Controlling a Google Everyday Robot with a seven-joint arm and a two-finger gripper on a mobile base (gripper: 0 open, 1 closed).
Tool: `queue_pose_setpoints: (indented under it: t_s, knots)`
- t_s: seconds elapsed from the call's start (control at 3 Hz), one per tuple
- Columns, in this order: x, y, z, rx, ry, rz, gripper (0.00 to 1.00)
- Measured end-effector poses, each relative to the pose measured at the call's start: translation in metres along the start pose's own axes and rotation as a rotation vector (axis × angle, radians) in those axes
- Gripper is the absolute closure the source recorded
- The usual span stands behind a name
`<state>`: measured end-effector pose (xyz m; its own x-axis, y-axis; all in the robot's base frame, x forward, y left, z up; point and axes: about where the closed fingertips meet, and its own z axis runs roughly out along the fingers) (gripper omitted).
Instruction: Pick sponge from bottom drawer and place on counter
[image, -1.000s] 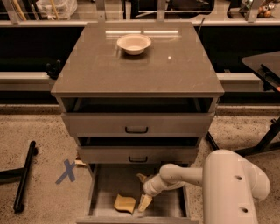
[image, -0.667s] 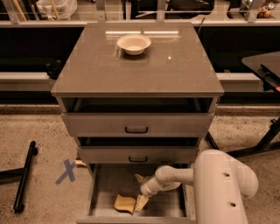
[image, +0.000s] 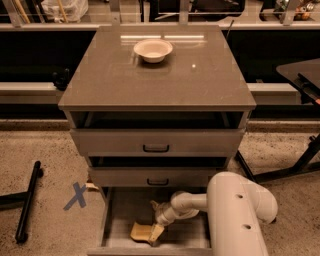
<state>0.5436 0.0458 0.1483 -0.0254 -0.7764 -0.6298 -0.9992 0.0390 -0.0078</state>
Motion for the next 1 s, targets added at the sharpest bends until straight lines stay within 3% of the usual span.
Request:
queue_pose_setpoints:
  t_s: [0.67,1.0]
  knots:
    - [-0.003,0.011,0.029,-0.025,0.003,0.017,0.0]
    - [0.001,0.012,0.041,-0.038,-0.003,0.023,0.18]
